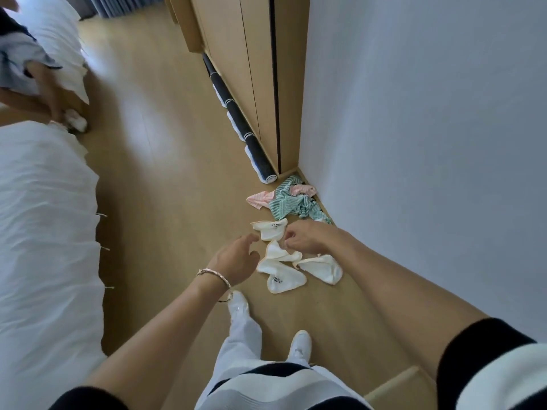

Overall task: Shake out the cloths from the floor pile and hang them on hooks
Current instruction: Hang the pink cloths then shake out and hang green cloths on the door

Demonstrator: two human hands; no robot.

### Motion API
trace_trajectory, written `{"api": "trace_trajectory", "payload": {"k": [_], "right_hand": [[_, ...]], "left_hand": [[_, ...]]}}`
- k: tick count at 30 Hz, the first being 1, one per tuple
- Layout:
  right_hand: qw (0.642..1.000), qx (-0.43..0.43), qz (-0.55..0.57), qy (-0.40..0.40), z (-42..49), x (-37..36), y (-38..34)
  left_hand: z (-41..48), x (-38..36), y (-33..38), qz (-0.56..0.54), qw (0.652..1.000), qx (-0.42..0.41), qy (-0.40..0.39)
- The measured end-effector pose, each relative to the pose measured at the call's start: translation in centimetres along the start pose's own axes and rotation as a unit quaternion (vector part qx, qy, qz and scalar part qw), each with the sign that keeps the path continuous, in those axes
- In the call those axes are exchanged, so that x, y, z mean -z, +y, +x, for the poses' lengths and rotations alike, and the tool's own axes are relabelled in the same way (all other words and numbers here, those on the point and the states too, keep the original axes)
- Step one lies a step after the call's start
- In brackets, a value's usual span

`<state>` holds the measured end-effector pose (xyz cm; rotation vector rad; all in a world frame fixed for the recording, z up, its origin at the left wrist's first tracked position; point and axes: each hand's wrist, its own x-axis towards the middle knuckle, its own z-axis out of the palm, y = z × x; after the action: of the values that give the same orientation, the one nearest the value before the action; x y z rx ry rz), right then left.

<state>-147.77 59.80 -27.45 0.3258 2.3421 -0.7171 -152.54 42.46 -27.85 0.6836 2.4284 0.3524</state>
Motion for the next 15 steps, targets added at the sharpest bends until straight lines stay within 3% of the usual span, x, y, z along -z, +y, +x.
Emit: {"api": "trace_trajectory", "payload": {"k": [5, 15], "right_hand": [[1.0, -0.02, 0.01, -0.004, 3.0, 3.2, 2.7], [0.99, -0.11, 0.054, 0.068, 13.8, 12.9, 4.0]], "left_hand": [[5.1, 1.6, 0.7, 0.004, 0.999, 0.0, -0.033], [23.0, 8.3, -0.5, 0.028, 0.995, -0.062, -0.076]]}}
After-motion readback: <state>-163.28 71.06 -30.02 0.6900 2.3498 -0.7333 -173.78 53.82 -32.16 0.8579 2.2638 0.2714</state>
